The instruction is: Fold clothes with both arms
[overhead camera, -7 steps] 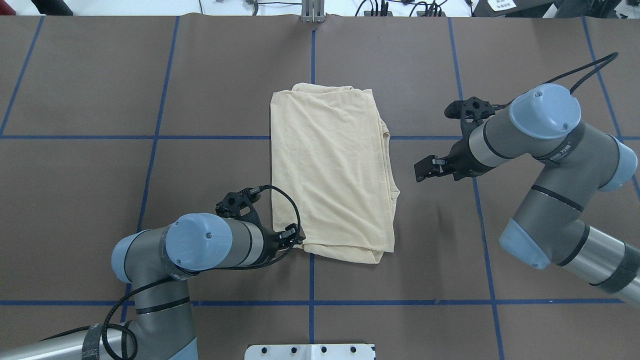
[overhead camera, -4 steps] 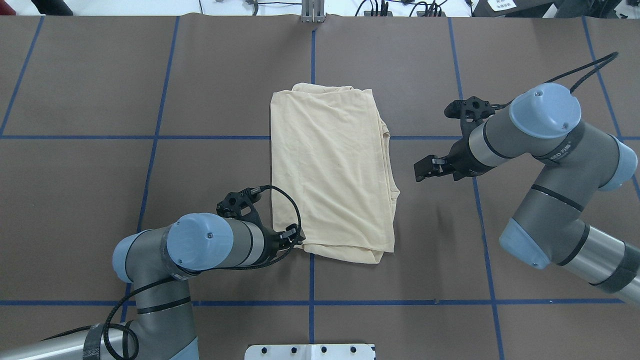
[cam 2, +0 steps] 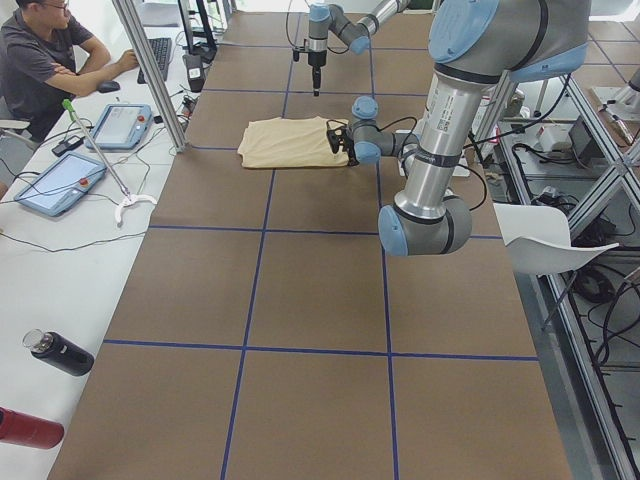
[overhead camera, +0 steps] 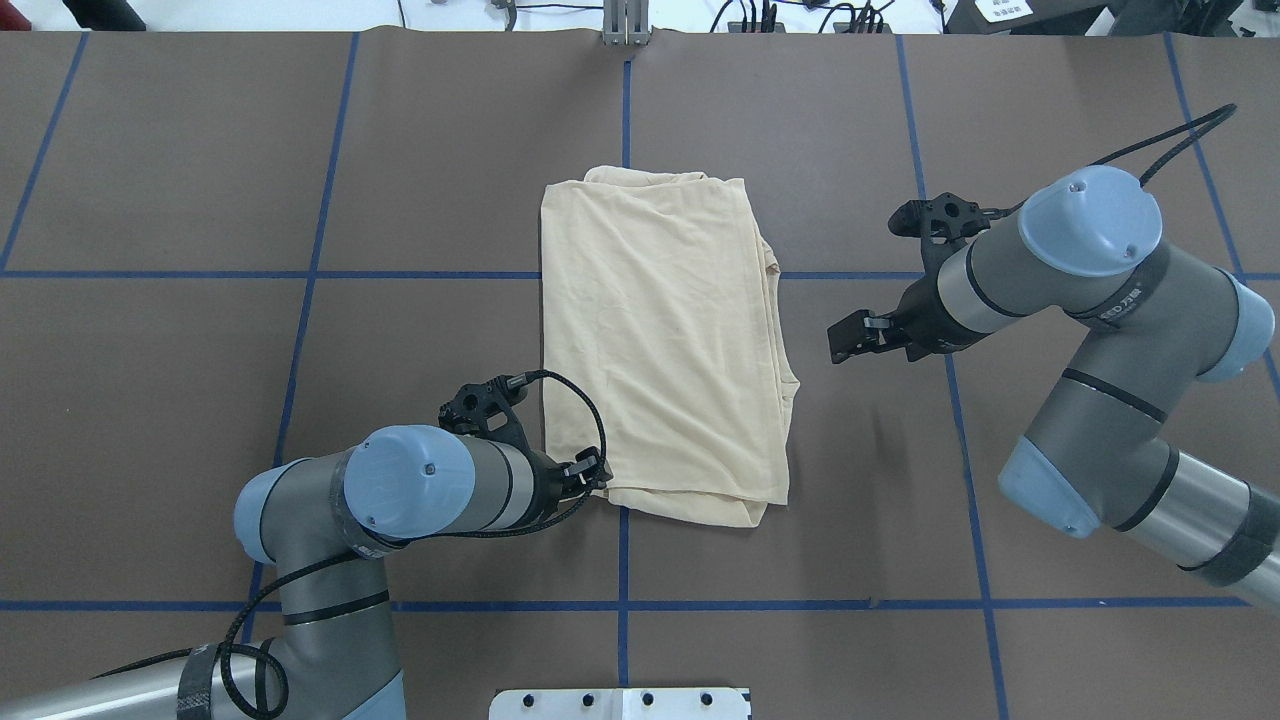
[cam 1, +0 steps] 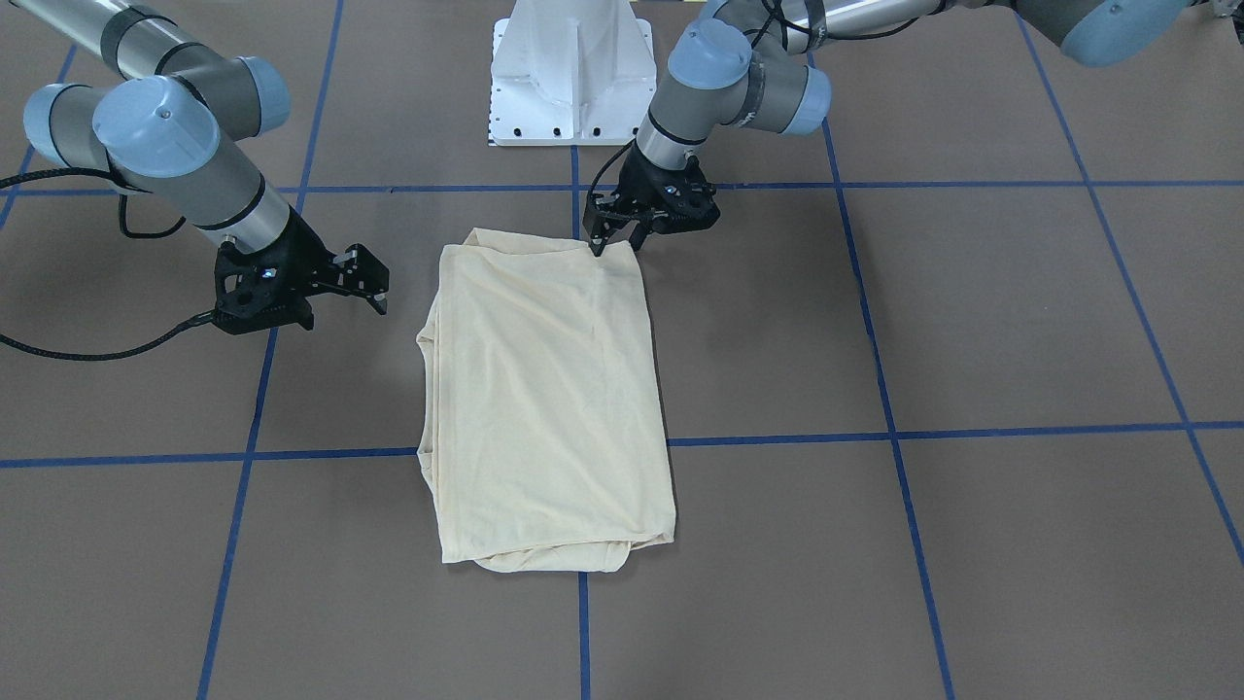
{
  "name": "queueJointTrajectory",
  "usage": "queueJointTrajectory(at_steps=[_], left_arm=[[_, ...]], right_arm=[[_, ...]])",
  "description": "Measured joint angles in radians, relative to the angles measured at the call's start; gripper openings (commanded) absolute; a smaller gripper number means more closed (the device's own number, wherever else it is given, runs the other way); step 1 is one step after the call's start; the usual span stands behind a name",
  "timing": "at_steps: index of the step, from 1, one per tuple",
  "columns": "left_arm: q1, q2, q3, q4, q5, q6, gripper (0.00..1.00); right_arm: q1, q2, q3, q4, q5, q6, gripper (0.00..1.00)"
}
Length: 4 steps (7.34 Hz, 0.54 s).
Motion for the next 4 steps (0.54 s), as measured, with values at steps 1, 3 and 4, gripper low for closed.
queueJointTrajectory(at_steps=[1, 3, 4], left_arm=[[0.0, -0.001, 0.001, 0.0, 0.0, 0.0, 0.55], [0.0, -0.004, 0.001, 0.001, -0.001, 0.0, 0.21], [0.0, -0.007, 0.001, 0.001, -0.001, 0.0, 0.13]], right_arm=[[0.0, 0.0, 0.0, 0.0, 0.0, 0.0, 1.0], [0.0, 0.0, -0.001, 0.0, 0.0, 0.0, 1.0], [0.001, 0.0, -0.001, 0.0, 0.0, -0.001, 1.0]])
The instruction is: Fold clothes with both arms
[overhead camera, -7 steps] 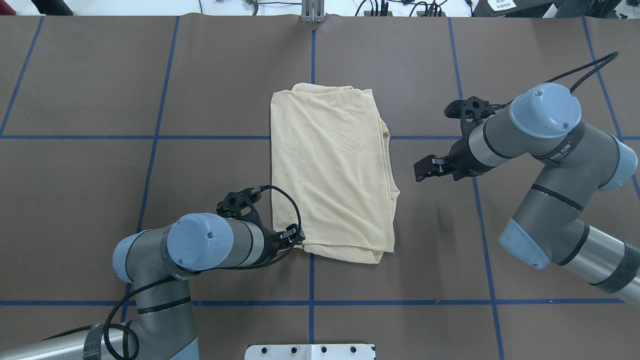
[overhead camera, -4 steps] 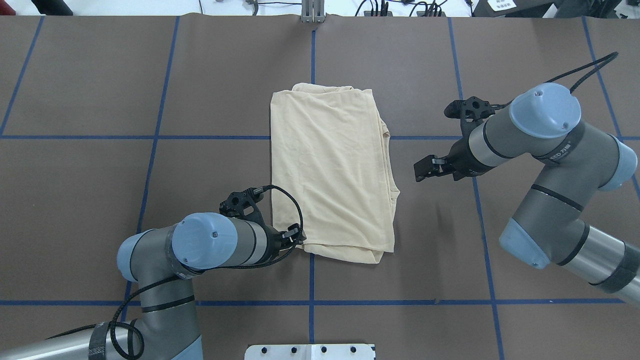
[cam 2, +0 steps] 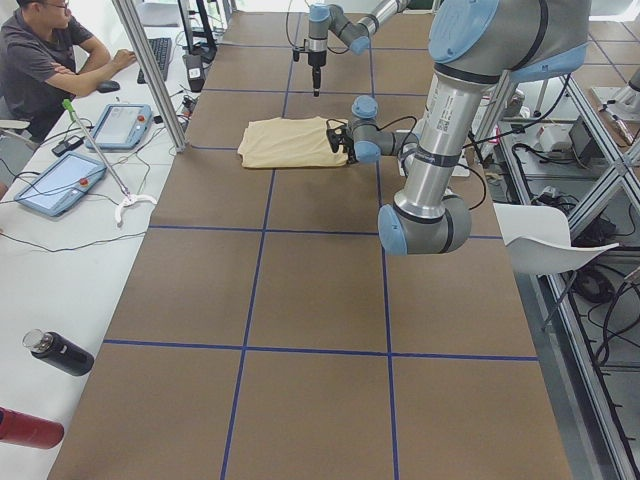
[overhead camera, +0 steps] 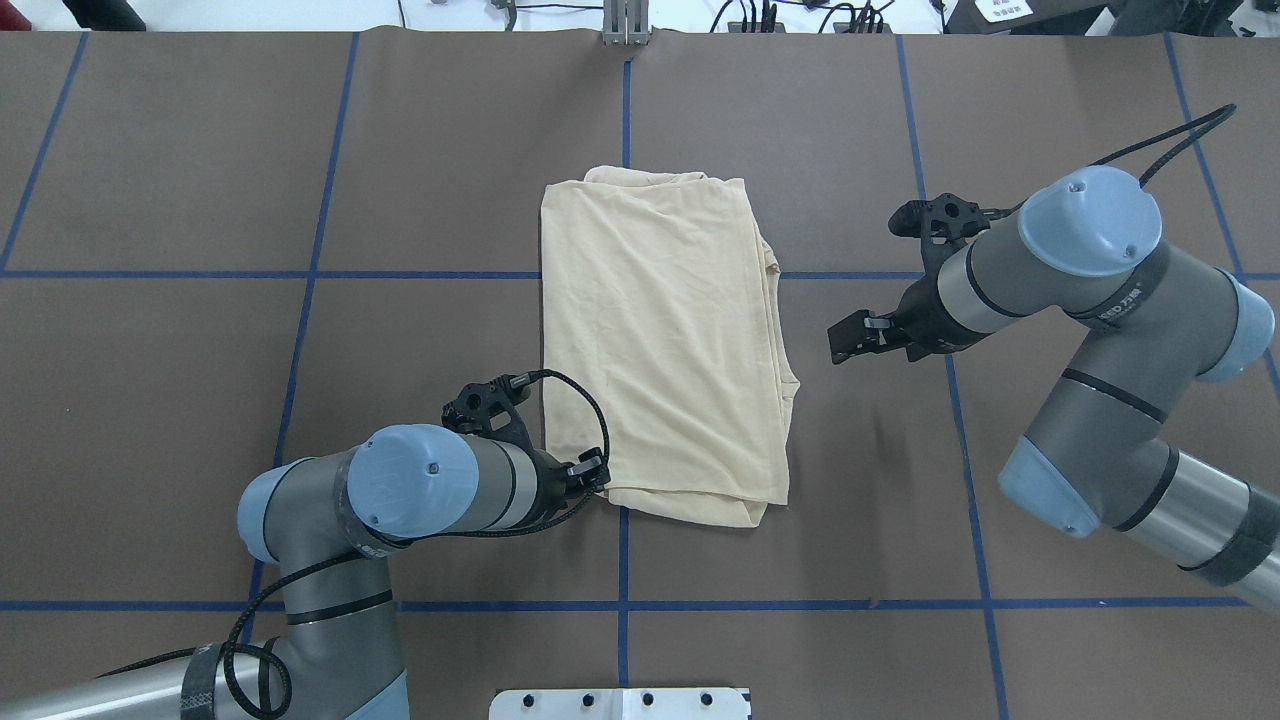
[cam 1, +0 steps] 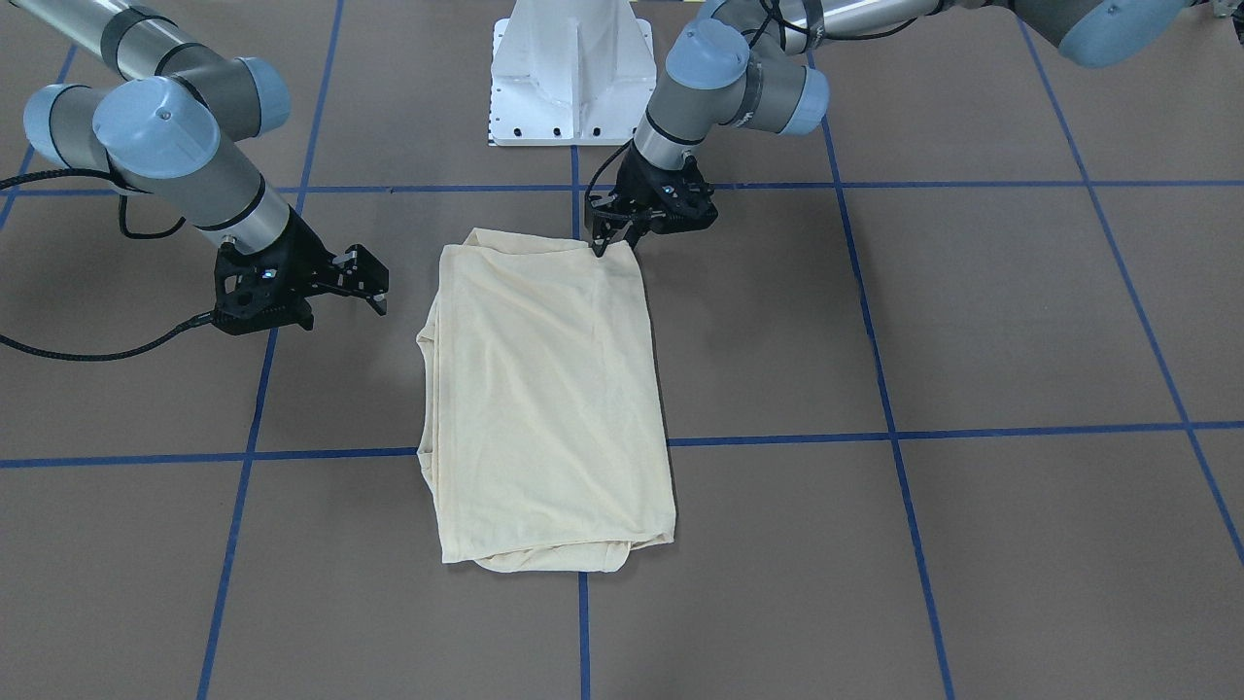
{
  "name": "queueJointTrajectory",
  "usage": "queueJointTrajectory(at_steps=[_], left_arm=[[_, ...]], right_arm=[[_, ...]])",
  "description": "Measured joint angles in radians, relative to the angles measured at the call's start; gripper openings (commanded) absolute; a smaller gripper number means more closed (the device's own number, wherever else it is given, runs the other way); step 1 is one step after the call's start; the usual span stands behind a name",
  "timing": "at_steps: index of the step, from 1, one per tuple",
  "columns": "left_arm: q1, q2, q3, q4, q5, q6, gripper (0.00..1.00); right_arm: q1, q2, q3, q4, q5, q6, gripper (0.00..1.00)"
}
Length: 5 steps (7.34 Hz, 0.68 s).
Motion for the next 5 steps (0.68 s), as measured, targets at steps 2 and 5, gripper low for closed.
queueJointTrajectory(at_steps=[2, 5], left_arm=[[0.0, -0.002, -0.003, 0.0, 0.0, -0.001, 0.18], [-0.002, -0.002, -0.003, 0.001, 0.0, 0.0, 0.51]], right_arm=[[0.0, 0.0, 0.0, -0.001, 0.001, 0.0, 1.0], [0.0, 0.001, 0.0, 0.0, 0.0, 0.001, 1.0]])
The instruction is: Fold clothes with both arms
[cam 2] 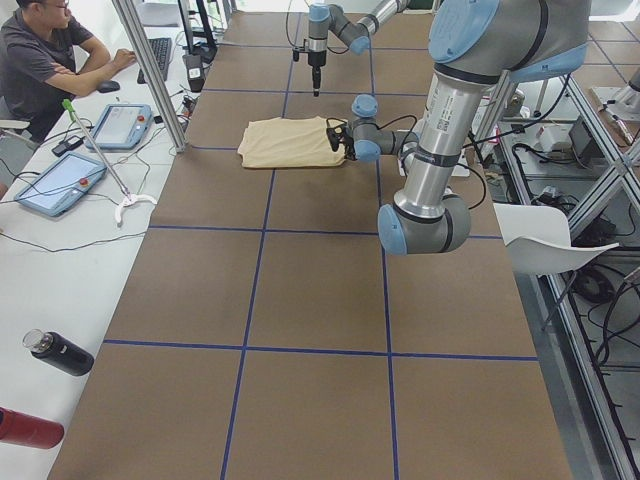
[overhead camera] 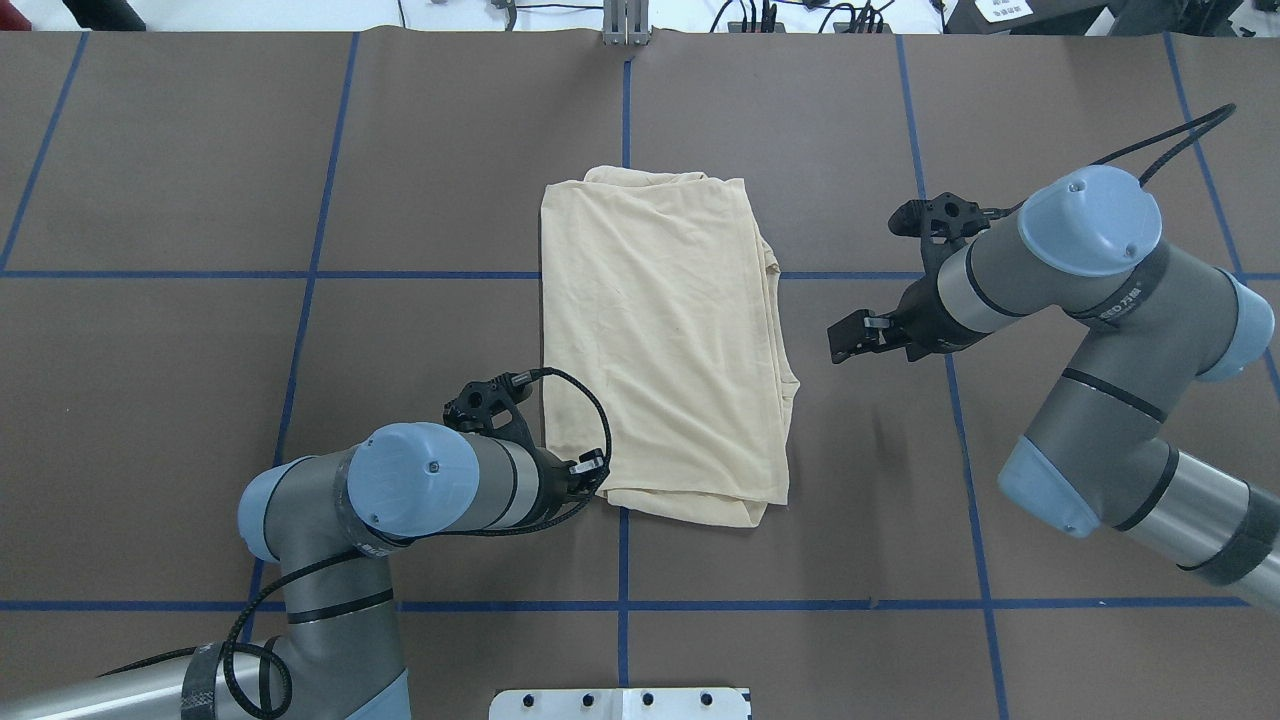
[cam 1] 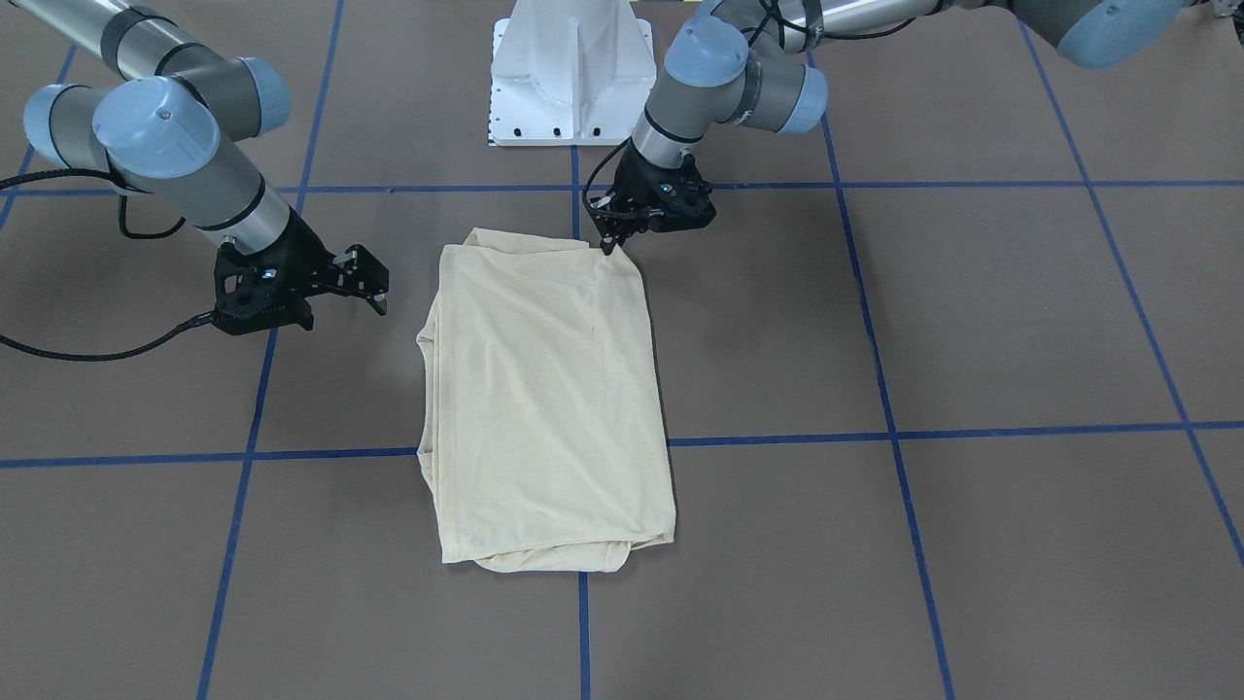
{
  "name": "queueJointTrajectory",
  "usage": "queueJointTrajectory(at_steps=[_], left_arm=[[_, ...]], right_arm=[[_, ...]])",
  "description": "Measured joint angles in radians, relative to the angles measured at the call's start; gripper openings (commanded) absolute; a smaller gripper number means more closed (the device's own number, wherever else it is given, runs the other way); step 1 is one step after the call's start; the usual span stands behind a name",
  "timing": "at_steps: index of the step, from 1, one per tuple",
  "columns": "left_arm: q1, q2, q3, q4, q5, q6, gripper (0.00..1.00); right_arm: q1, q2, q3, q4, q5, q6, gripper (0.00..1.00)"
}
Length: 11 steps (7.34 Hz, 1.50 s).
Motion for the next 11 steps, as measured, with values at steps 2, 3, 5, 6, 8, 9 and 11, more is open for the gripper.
queueJointTrajectory(at_steps=[2, 3, 5, 6, 8, 9, 11], left_arm=[[-0.006, 0.0, 0.0, 0.007, 0.003, -0.001, 0.55], [-0.01, 0.0, 0.0, 0.009, 0.004, 0.0, 0.55], [-0.015, 0.0, 0.0, 0.011, 0.005, 0.0, 0.54], [-0.017, 0.0, 0.001, 0.012, 0.005, 0.0, 0.54], [-0.018, 0.0, 0.001, 0.012, 0.005, 0.0, 0.53], [-0.018, -0.001, 0.002, 0.012, 0.005, 0.0, 0.53], [-0.017, -0.002, 0.004, 0.012, 0.004, 0.0, 0.53]], right_arm=[[0.0, 0.001, 0.0, -0.001, 0.0, 0.0, 1.0], [0.0, 0.001, 0.0, -0.001, 0.0, 0.0, 1.0], [0.001, 0.001, 0.0, -0.001, 0.0, 0.0, 1.0], [0.001, 0.001, 0.0, -0.001, 0.0, 0.0, 1.0], [0.001, -0.001, 0.0, -0.001, -0.001, 0.0, 1.0], [0.001, -0.001, 0.0, -0.001, -0.001, 0.0, 1.0], [0.001, -0.001, 0.0, -0.001, 0.0, 0.0, 1.0]])
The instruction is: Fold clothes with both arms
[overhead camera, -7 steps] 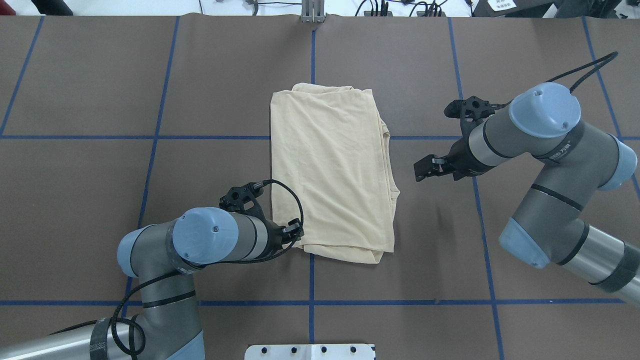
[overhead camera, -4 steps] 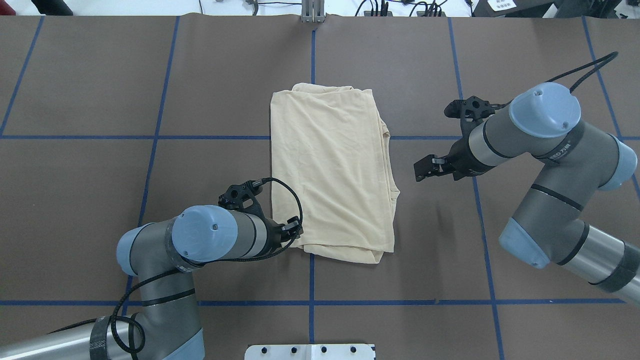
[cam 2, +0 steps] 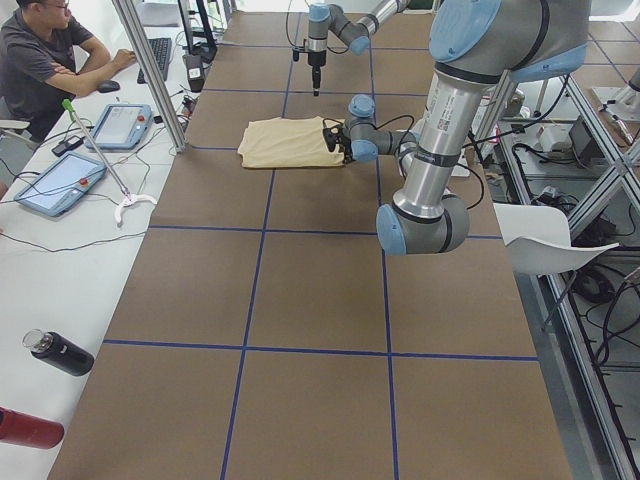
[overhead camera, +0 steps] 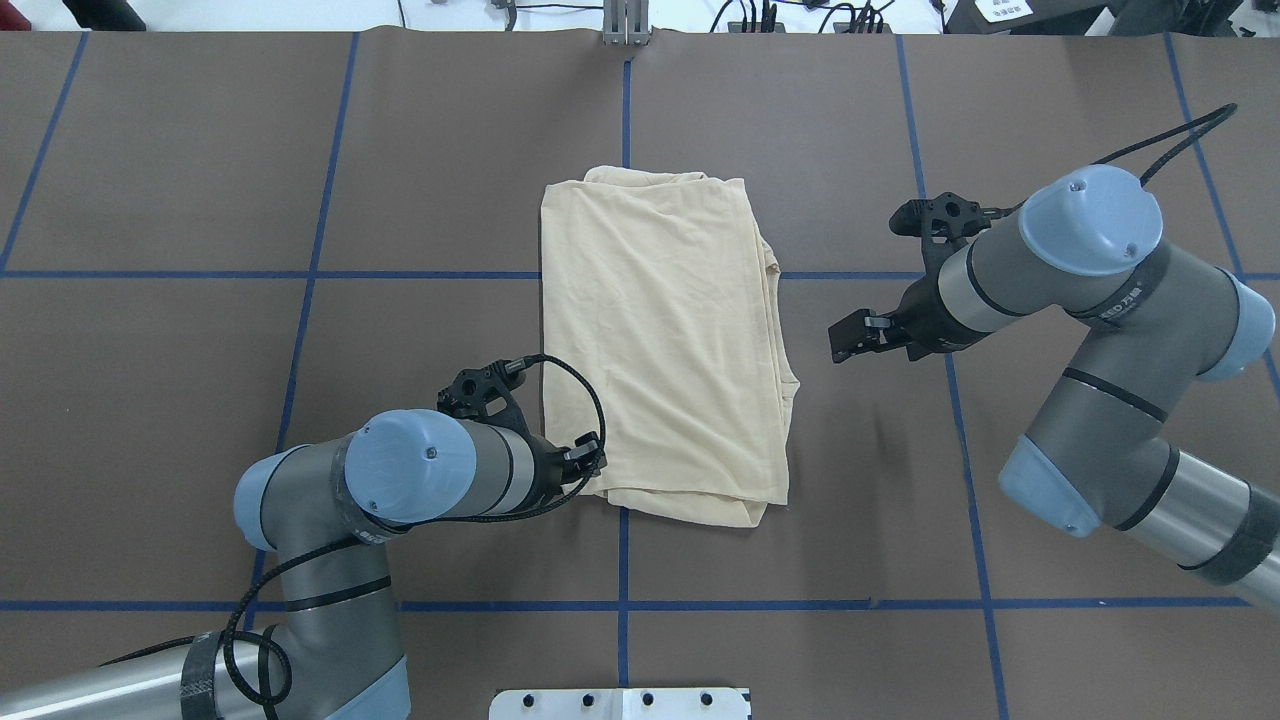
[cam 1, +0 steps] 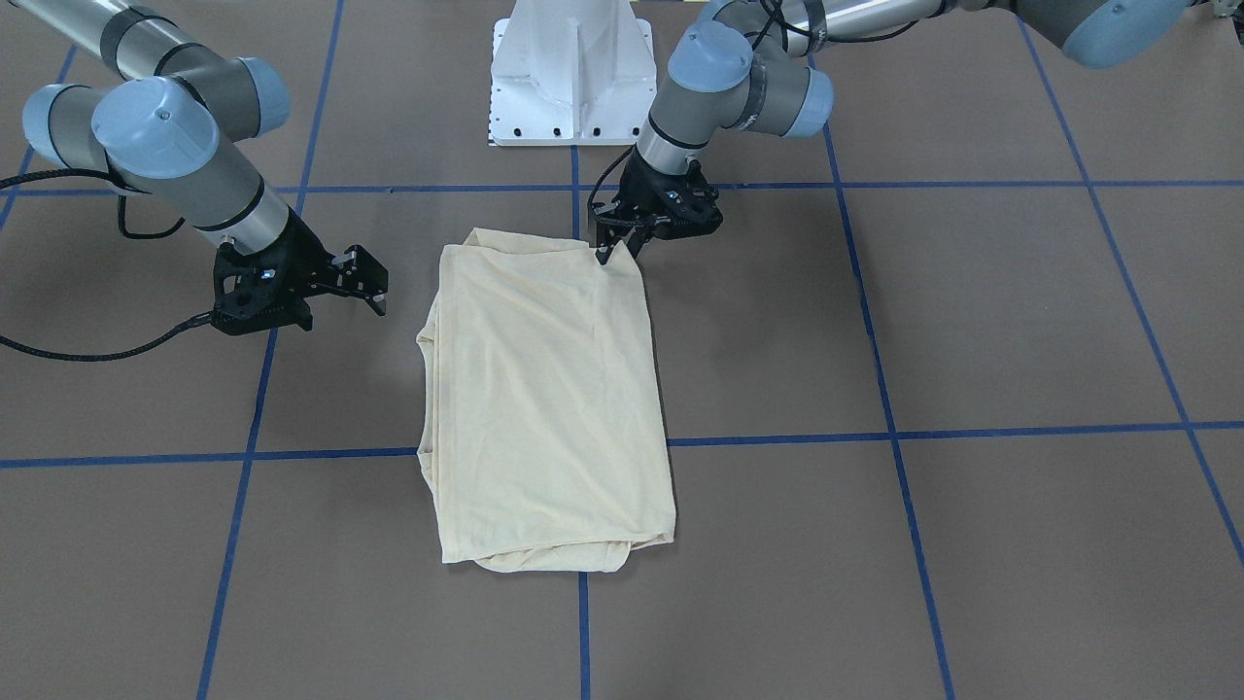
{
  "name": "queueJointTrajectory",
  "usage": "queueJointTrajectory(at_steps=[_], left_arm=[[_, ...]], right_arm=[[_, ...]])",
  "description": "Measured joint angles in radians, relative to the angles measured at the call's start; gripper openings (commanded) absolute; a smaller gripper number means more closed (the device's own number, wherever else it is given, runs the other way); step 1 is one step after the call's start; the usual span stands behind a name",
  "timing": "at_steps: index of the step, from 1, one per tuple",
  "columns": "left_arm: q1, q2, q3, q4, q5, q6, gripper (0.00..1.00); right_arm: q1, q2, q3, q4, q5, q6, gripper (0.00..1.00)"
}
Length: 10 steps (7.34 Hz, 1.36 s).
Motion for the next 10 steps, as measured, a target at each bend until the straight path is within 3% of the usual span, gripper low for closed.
queueJointTrajectory(at_steps=[4, 5, 7, 10], left_arm=[[0.001, -0.034, 0.036, 0.0, -0.001, -0.006, 0.49], [0.001, -0.039, 0.042, 0.0, -0.002, -0.007, 0.37], [0.001, -0.041, 0.045, 0.0, -0.001, -0.007, 0.0], [-0.004, -0.042, 0.034, 0.0, -0.002, -0.007, 0.0]], right_arm=[[0.0, 0.0, 0.0, 0.0, -0.001, 0.0, 1.0], [0.0, 0.0, 0.0, 0.0, 0.0, -0.001, 1.0], [0.001, 0.0, 0.0, 0.0, 0.0, -0.001, 1.0], [0.002, 0.0, 0.0, 0.0, 0.001, 0.0, 1.0]])
